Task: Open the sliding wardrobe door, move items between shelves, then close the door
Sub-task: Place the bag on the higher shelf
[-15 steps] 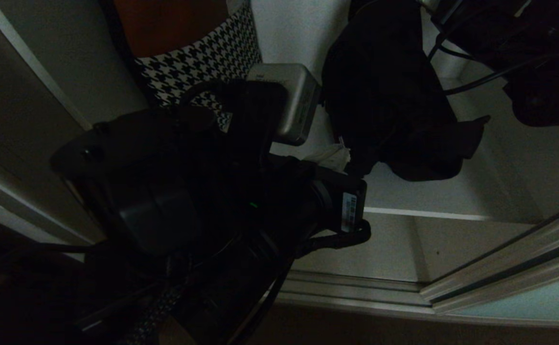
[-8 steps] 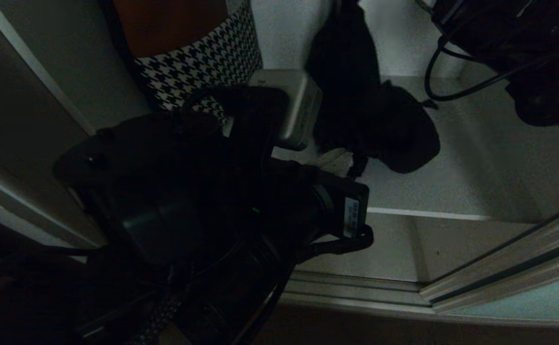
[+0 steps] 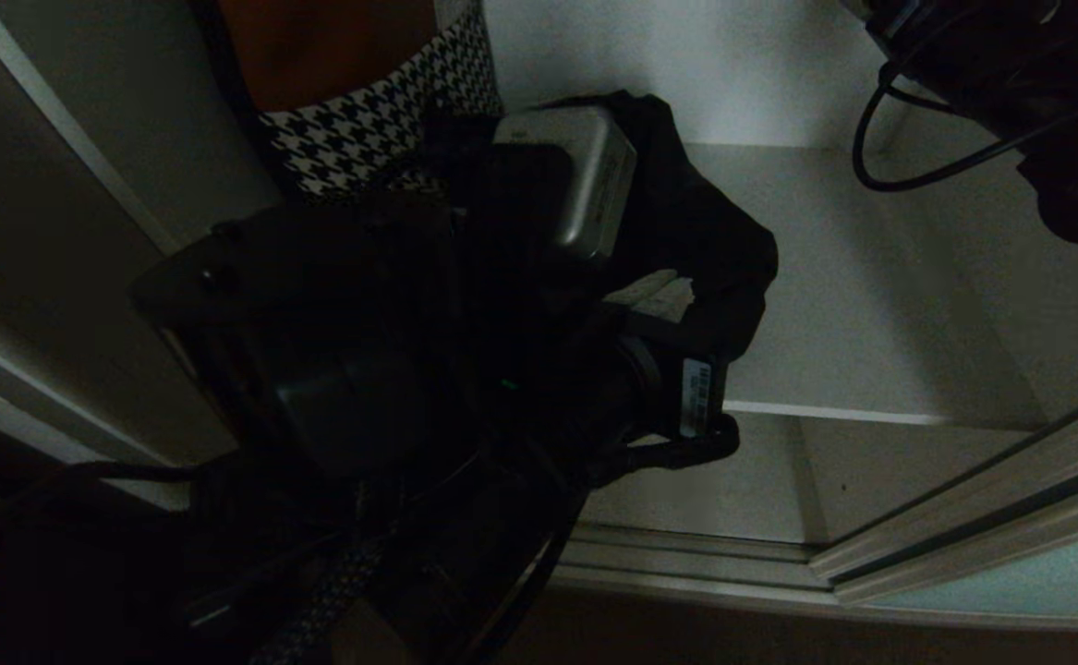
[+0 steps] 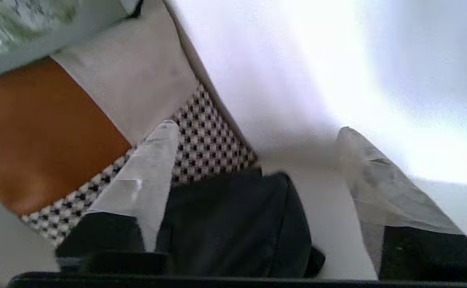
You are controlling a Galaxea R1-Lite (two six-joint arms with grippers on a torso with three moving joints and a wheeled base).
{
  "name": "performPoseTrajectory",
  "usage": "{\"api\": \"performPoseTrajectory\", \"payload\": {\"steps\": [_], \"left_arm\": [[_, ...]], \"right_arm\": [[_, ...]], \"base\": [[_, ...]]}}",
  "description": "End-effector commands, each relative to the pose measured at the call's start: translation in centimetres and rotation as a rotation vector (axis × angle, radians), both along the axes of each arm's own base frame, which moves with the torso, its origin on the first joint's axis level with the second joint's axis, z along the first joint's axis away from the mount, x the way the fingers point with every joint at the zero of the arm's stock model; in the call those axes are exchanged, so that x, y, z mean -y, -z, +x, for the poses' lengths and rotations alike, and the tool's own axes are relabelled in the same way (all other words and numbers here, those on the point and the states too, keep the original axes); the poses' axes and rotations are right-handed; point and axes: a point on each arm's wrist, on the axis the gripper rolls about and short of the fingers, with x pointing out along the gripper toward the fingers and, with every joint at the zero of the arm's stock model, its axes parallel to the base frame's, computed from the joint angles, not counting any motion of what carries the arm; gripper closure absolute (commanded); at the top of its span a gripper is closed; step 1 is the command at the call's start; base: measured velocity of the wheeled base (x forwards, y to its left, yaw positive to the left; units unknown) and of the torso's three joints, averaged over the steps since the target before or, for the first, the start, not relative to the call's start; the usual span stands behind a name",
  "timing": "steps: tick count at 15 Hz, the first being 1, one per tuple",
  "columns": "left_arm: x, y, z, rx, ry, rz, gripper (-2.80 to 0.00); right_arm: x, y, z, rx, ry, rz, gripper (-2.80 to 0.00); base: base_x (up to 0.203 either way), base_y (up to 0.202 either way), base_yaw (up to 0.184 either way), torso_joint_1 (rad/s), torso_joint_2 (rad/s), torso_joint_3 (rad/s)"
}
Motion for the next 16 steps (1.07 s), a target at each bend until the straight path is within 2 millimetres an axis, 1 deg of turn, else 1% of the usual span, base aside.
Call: {"api": "performPoseTrajectory", "payload": {"steps": [1,2,4,5,7,9,10,11,13,15,16], "left_arm": [[0.3,0.1,0.2,-0.005,-0.004,-0.005,0.00],[0.3,-0.1,0.2,-0.004,-0.006,-0.010,0.00],[0.2,-0.6,0.1,0.000,-0.008,-0.018,0.00],[0.2,-0.6,0.1,-0.005,-0.015,-0.015,0.00],[0.3,-0.7,0.3,-0.035,-0.039,-0.013,0.00],[0.3,0.3,0.4,-0.140,-0.050,0.013,0.00],[0.0,0.4,0.3,-0.176,-0.056,0.035,0.00],[-0.8,0.1,0.1,-0.216,-0.061,0.058,0.00],[-1.1,-0.3,0.0,-0.292,-0.064,0.084,0.00],[-1.1,0.1,1.1,-0.343,-0.093,0.103,0.00],[-1.1,0.6,1.3,-0.355,-0.099,0.118,0.00]], "right_arm": [[0.3,-0.6,-1.2,-0.003,-0.002,0.000,-2.80],[0.3,-0.5,-1.3,-0.017,0.001,-0.001,0.00],[0.4,-0.9,-2.1,-0.043,0.001,-0.006,0.00],[0.5,-0.7,-2.4,-0.062,0.000,-0.008,0.00],[0.5,0.0,-2.9,-0.101,0.000,-0.014,0.00],[0.5,1.3,-3.3,-0.152,-0.002,-0.022,0.00],[0.6,1.9,-3.8,-0.177,-0.002,-0.026,0.00],[0.7,2.1,-4.9,-0.190,-0.003,-0.028,0.00],[1.0,1.9,-6.8,-0.190,-0.006,-0.028,0.00],[1.3,1.7,-9.1,-0.188,-0.007,-0.028,0.00],[1.5,1.8,-10.2,-0.192,-0.007,-0.028,0.00]], "base": [[0.000,0.000,0.000,0.000,0.00,0.000],[0.000,0.000,0.000,0.000,0.00,0.000],[0.000,0.000,0.000,0.000,0.00,0.000],[0.000,0.000,0.000,0.000,0.00,0.000],[0.000,0.000,0.000,0.000,0.00,0.000],[0.000,0.000,0.000,0.000,0.00,0.000],[0.000,0.000,0.000,0.000,0.00,0.000],[0.000,0.000,0.000,0.000,0.00,0.000],[0.000,0.000,0.000,0.000,0.00,0.000],[0.000,0.000,0.000,0.000,0.00,0.000],[0.000,0.000,0.000,0.000,0.00,0.000]]}}
